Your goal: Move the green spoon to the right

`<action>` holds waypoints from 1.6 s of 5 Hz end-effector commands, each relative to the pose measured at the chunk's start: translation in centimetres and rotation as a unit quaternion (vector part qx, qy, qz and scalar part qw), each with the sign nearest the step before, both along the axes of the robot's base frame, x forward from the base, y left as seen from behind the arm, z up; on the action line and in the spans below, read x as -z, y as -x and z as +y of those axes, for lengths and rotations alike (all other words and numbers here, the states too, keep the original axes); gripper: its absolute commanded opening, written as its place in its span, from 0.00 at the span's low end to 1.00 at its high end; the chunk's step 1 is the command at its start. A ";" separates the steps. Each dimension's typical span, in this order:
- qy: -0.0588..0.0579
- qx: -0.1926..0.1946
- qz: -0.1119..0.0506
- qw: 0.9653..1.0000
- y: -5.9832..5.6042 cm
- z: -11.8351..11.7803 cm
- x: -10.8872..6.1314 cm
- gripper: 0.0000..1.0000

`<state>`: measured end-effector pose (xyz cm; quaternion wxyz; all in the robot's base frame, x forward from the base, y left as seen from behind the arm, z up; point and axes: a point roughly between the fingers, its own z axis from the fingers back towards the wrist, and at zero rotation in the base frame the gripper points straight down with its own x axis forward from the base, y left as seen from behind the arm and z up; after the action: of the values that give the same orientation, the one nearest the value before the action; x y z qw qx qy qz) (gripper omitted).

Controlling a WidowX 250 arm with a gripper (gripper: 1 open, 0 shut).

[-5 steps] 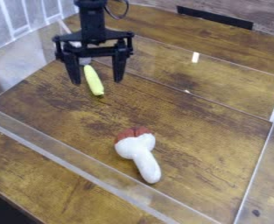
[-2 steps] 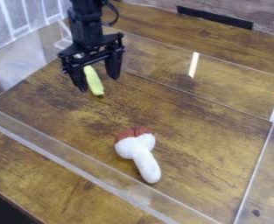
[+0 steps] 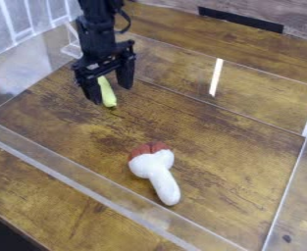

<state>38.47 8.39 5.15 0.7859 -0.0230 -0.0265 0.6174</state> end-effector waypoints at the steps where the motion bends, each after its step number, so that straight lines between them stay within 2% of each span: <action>1: -0.007 -0.020 -0.033 0.999 -1.3 0.9 -1.6 1.00; 3: -0.011 -0.026 -0.024 0.999 -1.8 0.9 -0.2 1.00; 4: -0.012 -0.027 -0.023 0.999 -1.8 1.0 0.1 0.00; 5: -0.014 -0.026 -0.021 0.999 -1.8 1.1 0.1 0.00; 8: -0.031 -0.014 -0.013 0.999 -1.2 1.2 -1.7 0.00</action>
<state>38.60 9.27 3.12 0.7785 0.0145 -0.0081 0.6275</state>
